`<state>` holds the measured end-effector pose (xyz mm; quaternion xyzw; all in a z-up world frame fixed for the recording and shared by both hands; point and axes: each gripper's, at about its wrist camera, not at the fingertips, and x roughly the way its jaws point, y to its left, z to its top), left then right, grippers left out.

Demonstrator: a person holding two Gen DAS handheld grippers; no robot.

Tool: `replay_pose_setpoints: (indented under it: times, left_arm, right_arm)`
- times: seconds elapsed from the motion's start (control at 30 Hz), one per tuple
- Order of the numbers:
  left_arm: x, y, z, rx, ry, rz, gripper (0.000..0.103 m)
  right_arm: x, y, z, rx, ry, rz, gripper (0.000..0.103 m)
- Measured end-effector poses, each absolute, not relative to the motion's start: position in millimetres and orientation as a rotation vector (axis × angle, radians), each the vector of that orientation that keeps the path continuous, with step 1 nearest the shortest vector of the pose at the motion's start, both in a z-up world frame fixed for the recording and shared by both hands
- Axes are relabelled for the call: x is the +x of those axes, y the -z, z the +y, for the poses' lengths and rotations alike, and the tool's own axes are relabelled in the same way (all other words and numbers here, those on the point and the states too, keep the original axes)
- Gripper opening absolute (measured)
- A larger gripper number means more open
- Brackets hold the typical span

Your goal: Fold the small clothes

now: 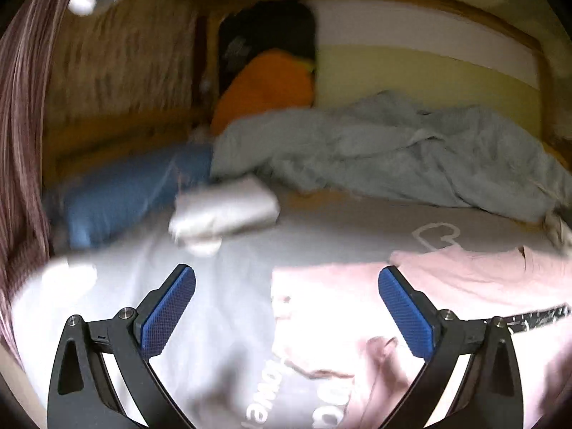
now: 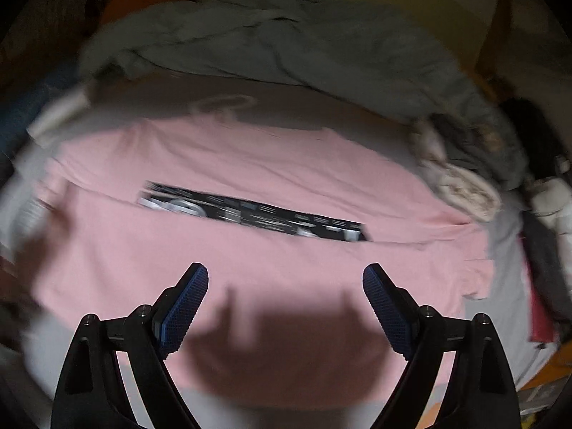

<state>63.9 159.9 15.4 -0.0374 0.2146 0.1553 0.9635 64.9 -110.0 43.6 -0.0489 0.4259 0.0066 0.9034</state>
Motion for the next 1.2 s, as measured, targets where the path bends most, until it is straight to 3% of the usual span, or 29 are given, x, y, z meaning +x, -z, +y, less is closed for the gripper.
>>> replay_pose_setpoints:
  times: [0.2,0.57,0.7,0.9,1.2]
  left_arm:
    - [68,-3,186,-0.171,-0.35,0.511,0.102]
    - [78,7,163,-0.084,-0.346,0.563,0.102]
    - [80,13,168,-0.118,-0.319,0.593,0.102]
    - [94,31,178,-0.245,-0.238,0.698,0.102]
    - [98,50,218,-0.66,-0.025,0.736,0.096]
  right_arm:
    - [53,-94,-90,-0.035,-0.052,0.881,0.089]
    - [75,-99,-97,-0.087,-0.019,0.927,0.089]
    - [73,-102,-100,-0.107,-0.052,0.856,0.09]
    - [87,-67,-120,-0.096,-0.056,0.825,0.09]
    - [104,4,-173,0.215,-0.12,0.963,0.09]
